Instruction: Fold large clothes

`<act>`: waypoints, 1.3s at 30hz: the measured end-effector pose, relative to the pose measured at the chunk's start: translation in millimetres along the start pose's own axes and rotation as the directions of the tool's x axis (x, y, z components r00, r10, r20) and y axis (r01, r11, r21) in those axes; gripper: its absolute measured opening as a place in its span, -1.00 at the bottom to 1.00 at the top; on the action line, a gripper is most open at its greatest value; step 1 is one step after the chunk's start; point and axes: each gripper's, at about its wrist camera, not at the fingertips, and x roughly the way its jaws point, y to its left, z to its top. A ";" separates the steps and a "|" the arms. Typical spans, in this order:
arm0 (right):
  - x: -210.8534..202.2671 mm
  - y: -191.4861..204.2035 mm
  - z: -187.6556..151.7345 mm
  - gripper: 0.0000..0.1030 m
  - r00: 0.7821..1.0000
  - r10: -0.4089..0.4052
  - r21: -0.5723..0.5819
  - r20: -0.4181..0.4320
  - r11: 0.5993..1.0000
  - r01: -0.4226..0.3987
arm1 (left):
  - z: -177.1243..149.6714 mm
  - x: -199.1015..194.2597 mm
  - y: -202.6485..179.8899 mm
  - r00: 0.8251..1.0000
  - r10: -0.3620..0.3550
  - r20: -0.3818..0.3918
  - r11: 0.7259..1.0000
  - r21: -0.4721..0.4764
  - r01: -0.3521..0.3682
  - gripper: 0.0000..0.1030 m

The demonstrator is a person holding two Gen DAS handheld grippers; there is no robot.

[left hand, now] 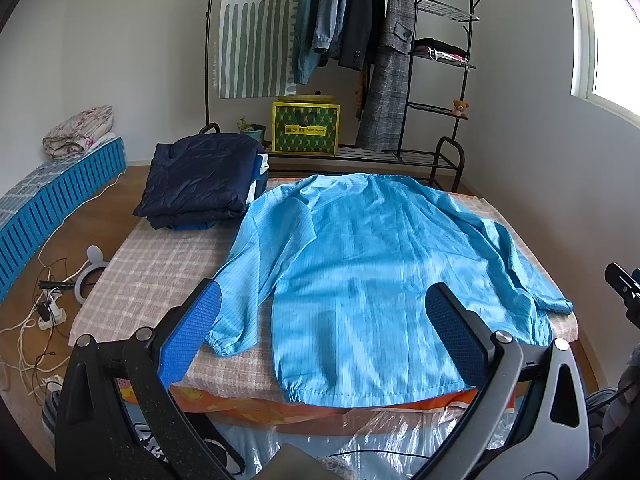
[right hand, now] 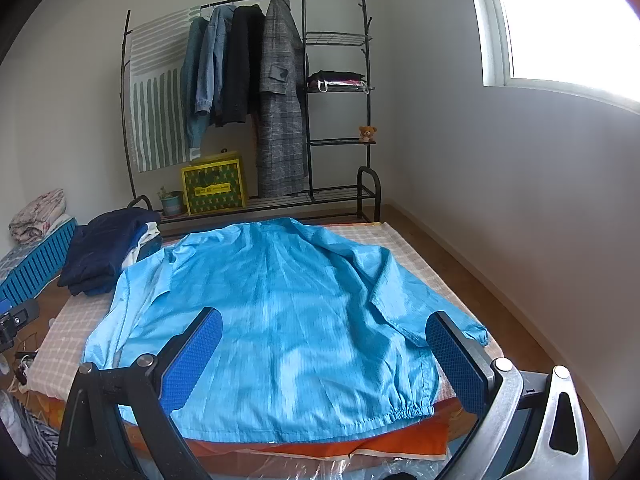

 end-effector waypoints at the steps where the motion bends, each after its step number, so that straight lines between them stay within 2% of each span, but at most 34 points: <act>1: 0.3 1.0 -0.1 0.99 1.000 0.001 0.000 0.001 1.000 -0.001 | -0.2 0.0 0.2 1.000 0.000 0.000 1.000 -0.001 0.000 1.00; 19: 0.8 5.1 -0.2 0.99 1.000 0.004 -0.001 0.003 1.000 -0.004 | 0.2 0.3 4.2 1.000 -0.007 -0.001 1.000 -0.001 0.007 1.00; 32: 4.0 11.7 0.4 0.99 1.000 0.007 -0.006 -0.001 1.000 -0.007 | -4.3 8.7 20.7 1.000 0.014 -0.002 1.000 -0.008 -0.014 1.00; 39: 20.3 20.6 1.9 0.99 1.000 0.009 -0.010 -0.015 1.000 -0.010 | 3.1 21.1 27.7 0.999 0.047 -0.001 0.999 -0.003 -0.047 1.00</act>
